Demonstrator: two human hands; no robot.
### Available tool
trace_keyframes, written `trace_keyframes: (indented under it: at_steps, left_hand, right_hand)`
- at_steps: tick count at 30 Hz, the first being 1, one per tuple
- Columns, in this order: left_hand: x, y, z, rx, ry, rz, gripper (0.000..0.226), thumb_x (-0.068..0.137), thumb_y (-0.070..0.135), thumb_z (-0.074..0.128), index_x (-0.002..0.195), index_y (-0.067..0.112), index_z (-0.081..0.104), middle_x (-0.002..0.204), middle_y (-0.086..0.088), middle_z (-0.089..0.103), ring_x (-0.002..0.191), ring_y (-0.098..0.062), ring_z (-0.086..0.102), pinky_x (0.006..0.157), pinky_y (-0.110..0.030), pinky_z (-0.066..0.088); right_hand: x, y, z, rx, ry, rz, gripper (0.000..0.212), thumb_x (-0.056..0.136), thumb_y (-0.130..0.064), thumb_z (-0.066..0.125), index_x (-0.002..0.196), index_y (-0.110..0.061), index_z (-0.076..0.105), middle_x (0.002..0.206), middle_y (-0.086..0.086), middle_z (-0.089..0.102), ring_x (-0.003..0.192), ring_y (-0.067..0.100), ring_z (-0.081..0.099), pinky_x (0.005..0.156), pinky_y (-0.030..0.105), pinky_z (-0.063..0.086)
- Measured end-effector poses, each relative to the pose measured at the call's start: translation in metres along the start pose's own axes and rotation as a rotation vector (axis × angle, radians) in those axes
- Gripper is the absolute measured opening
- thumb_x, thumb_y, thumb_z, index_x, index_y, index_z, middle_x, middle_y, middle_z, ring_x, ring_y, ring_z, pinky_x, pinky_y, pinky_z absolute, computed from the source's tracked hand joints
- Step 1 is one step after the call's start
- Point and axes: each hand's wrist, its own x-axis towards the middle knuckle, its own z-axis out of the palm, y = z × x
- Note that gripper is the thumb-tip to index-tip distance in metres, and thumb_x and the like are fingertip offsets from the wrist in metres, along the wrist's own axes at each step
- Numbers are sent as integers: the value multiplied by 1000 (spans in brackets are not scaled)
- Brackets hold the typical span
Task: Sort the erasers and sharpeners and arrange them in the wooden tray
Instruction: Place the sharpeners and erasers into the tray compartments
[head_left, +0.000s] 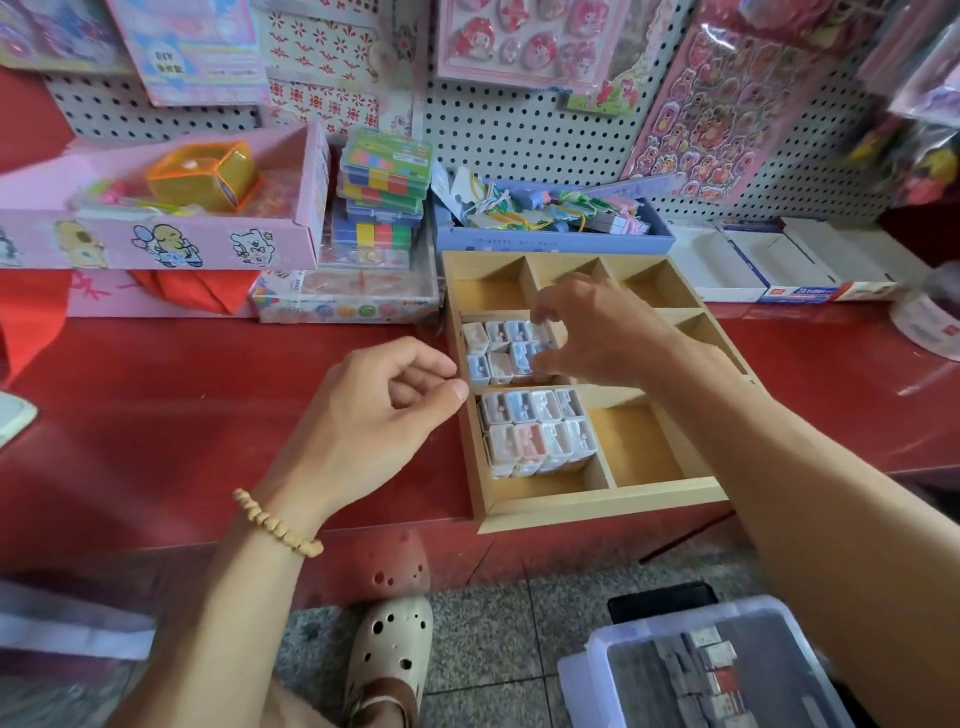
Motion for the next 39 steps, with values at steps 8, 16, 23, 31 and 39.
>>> trace_keyframes:
  at_steps: [8, 16, 23, 31, 39]
  left_hand:
    - [-39, 38, 23, -19, -177, 52, 11, 84, 36, 72, 93, 31, 70, 86, 13, 72, 81, -7, 68, 74, -28, 54]
    - [-105, 91, 90, 33, -443, 141, 12, 85, 32, 75, 95, 31, 69, 94, 20, 70, 90, 1, 65, 80, -16, 49]
    - [-160, 88, 207, 233, -926, 129, 25, 84, 37, 75, 104, 26, 66, 95, 5, 70, 86, -7, 65, 75, -18, 49]
    - [-213, 63, 314, 466, -1275, 212, 26, 85, 40, 73, 106, 29, 64, 98, 14, 67, 95, 0, 62, 86, -18, 49]
    - [-235, 30, 399, 564, -1537, 279, 30, 85, 37, 73, 111, 24, 64, 101, 8, 68, 95, -4, 63, 81, -16, 47]
  right_hand:
    - [-95, 12, -48, 259, -14, 91, 41, 82, -41, 77, 115, -21, 65, 101, -4, 64, 87, 10, 59, 70, 21, 42]
    - [-250, 37, -59, 473, 87, 310, 37, 81, -43, 76, 112, -25, 67, 95, -11, 67, 80, 0, 62, 74, 18, 50]
    - [-410, 69, -5, 673, 168, 653, 29, 84, -48, 73, 107, -32, 66, 95, -14, 66, 82, -1, 61, 74, 18, 47]
    - [-536, 73, 81, 779, 193, 1039, 21, 88, -39, 71, 104, -26, 67, 81, -16, 64, 71, -6, 59, 64, 12, 43]
    - [-570, 66, 162, 769, 140, 1305, 29, 89, -36, 63, 113, -20, 65, 110, 1, 67, 103, 22, 63, 84, 37, 49]
